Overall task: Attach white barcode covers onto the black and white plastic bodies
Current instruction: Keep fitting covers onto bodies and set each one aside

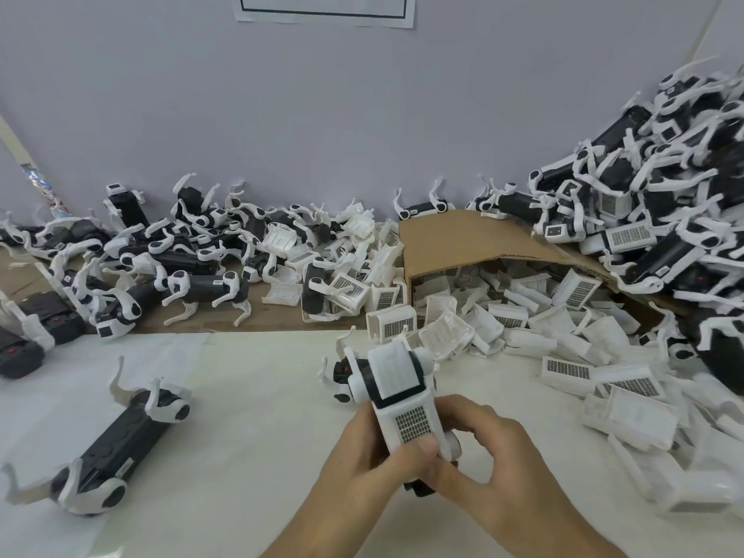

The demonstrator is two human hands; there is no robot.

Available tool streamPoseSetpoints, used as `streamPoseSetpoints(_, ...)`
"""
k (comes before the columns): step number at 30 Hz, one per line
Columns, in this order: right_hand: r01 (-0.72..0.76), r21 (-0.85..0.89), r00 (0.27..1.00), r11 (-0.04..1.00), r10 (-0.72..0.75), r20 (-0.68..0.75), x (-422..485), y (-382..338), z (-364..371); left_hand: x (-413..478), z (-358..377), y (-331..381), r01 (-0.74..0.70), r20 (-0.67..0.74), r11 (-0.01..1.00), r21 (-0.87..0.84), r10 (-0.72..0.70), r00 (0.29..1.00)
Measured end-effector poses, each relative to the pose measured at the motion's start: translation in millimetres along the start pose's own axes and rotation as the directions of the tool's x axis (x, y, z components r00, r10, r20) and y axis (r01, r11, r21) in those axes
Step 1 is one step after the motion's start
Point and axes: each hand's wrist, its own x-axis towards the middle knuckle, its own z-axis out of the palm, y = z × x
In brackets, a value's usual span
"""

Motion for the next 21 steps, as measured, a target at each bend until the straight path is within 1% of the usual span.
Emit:
streamPoseSetpoints(3, 0.027, -0.036, 0.999, 0.999, -0.029, -0.038, -1, -4, 2, -1, 0, 8, -0.066, -0.042, 0.987, 0.147, 0.072, 0.997)
streamPoseSetpoints(6, 0.053, -0.045, 0.997, 0.998, -0.056, -0.055, -2, -4, 4, 0, -1, 10, -0.159, -0.015, 0.922, 0.354, 0.175, 0.984)
streamPoseSetpoints(8, 0.058, -0.045, 0.996, 0.997, -0.061, -0.068, -2, -2, 3, -1, -3, 5, -0.145, -0.034, 0.896, 0.420, 0.175, 0.984)
streamPoseSetpoints(10, 0.053, -0.053, 0.991, 0.997, -0.059, -0.118, -1, 1, 1, -4, -7, -4, -0.044, -0.114, 0.913, 0.407, 0.099, 0.989)
streamPoseSetpoints(12, 0.057, -0.097, 0.982, 0.994, -0.073, -0.176, -1, 3, -1, -2, -9, -9, 0.036, -0.147, 0.958, 0.285, 0.006, 0.989)
streamPoseSetpoints(14, 0.071, -0.151, 0.975, 0.986, -0.101, -0.199, -1, 3, -2, 0, -9, -13, 0.069, -0.130, 0.985, 0.159, -0.048, 0.990)
streamPoseSetpoints(16, 0.108, -0.233, 0.970, 0.966, -0.154, -0.190, 0, 4, -2, 1, -8, -11, 0.076, -0.138, 0.990, 0.120, -0.059, 0.989)
streamPoseSetpoints(18, 0.138, -0.292, 0.968, 0.946, -0.192, -0.164, 0, 5, -3, 2, -9, -11, 0.071, -0.139, 0.990, 0.123, -0.053, 0.989)
streamPoseSetpoints(21, 0.111, -0.299, 0.976, 0.948, -0.161, -0.148, -1, 7, -5, 2, -10, -14, 0.074, -0.130, 0.987, 0.146, -0.055, 0.990)
